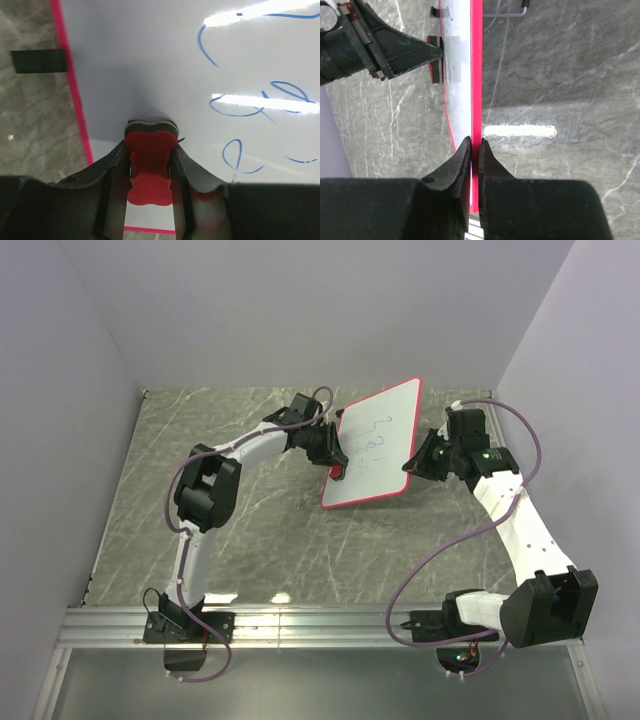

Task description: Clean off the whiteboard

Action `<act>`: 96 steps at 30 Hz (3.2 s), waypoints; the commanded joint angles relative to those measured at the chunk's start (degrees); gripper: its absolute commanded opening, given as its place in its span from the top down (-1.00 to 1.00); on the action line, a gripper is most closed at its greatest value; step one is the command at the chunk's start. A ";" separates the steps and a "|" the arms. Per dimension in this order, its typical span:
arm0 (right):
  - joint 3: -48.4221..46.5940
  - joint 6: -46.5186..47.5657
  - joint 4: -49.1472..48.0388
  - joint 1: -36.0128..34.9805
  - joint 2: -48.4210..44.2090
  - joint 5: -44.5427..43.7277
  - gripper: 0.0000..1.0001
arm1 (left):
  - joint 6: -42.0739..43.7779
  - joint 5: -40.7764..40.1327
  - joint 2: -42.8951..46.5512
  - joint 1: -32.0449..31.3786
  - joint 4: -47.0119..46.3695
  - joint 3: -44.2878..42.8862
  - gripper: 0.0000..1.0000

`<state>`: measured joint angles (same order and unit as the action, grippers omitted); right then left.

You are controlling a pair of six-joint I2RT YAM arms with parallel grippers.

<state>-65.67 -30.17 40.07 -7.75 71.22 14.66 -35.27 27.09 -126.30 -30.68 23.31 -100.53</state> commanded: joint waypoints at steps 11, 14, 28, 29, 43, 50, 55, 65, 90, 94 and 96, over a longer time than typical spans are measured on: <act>-1.04 1.78 2.99 -0.25 -0.82 -3.23 1.00 | -11.92 4.46 5.36 -10.89 -20.40 -2.14 0.99; -1.65 1.78 3.43 -0.25 -0.65 -3.23 1.00 | -12.11 2.62 6.68 -11.25 -21.12 2.08 0.99; -3.33 1.52 4.31 -0.34 -0.47 -3.05 1.00 | -7.11 -2.39 4.05 -5.98 -23.49 15.11 0.99; -3.32 1.43 4.31 -0.25 -0.47 -2.88 1.00 | -5.71 -2.83 2.74 -5.97 -21.40 12.75 0.99; -2.89 0.38 2.64 -0.25 0.59 -2.00 1.00 | -4.99 0.77 2.20 -13.01 -14.88 -0.71 0.99; -2.01 0.11 2.38 -0.25 -0.03 -1.73 1.00 | -3.41 1.47 0.18 -12.48 -11.89 -3.00 0.98; -1.92 0.38 2.64 -0.25 -0.91 -1.91 1.00 | 0.45 -6.42 5.87 -10.90 -4.08 1.02 0.99; -0.16 -0.06 0.36 -0.25 -2.75 -2.44 1.00 | 7.93 -21.11 22.84 -1.94 4.46 24.31 0.99; 5.99 0.38 -2.63 1.33 -9.17 -2.35 1.00 | 6.97 -29.74 32.69 3.08 9.56 35.23 -0.11; 7.48 0.38 -2.55 1.33 -10.75 -2.35 1.00 | 7.93 -27.63 33.05 2.82 7.99 35.32 -0.11; 8.10 0.29 -2.46 1.42 -11.19 -2.44 1.00 | 9.33 -26.30 32.70 2.38 7.45 34.36 -0.18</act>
<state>-58.08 -31.64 38.50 -7.40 62.06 15.75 -27.79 -1.23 -95.68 -27.62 32.16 -65.23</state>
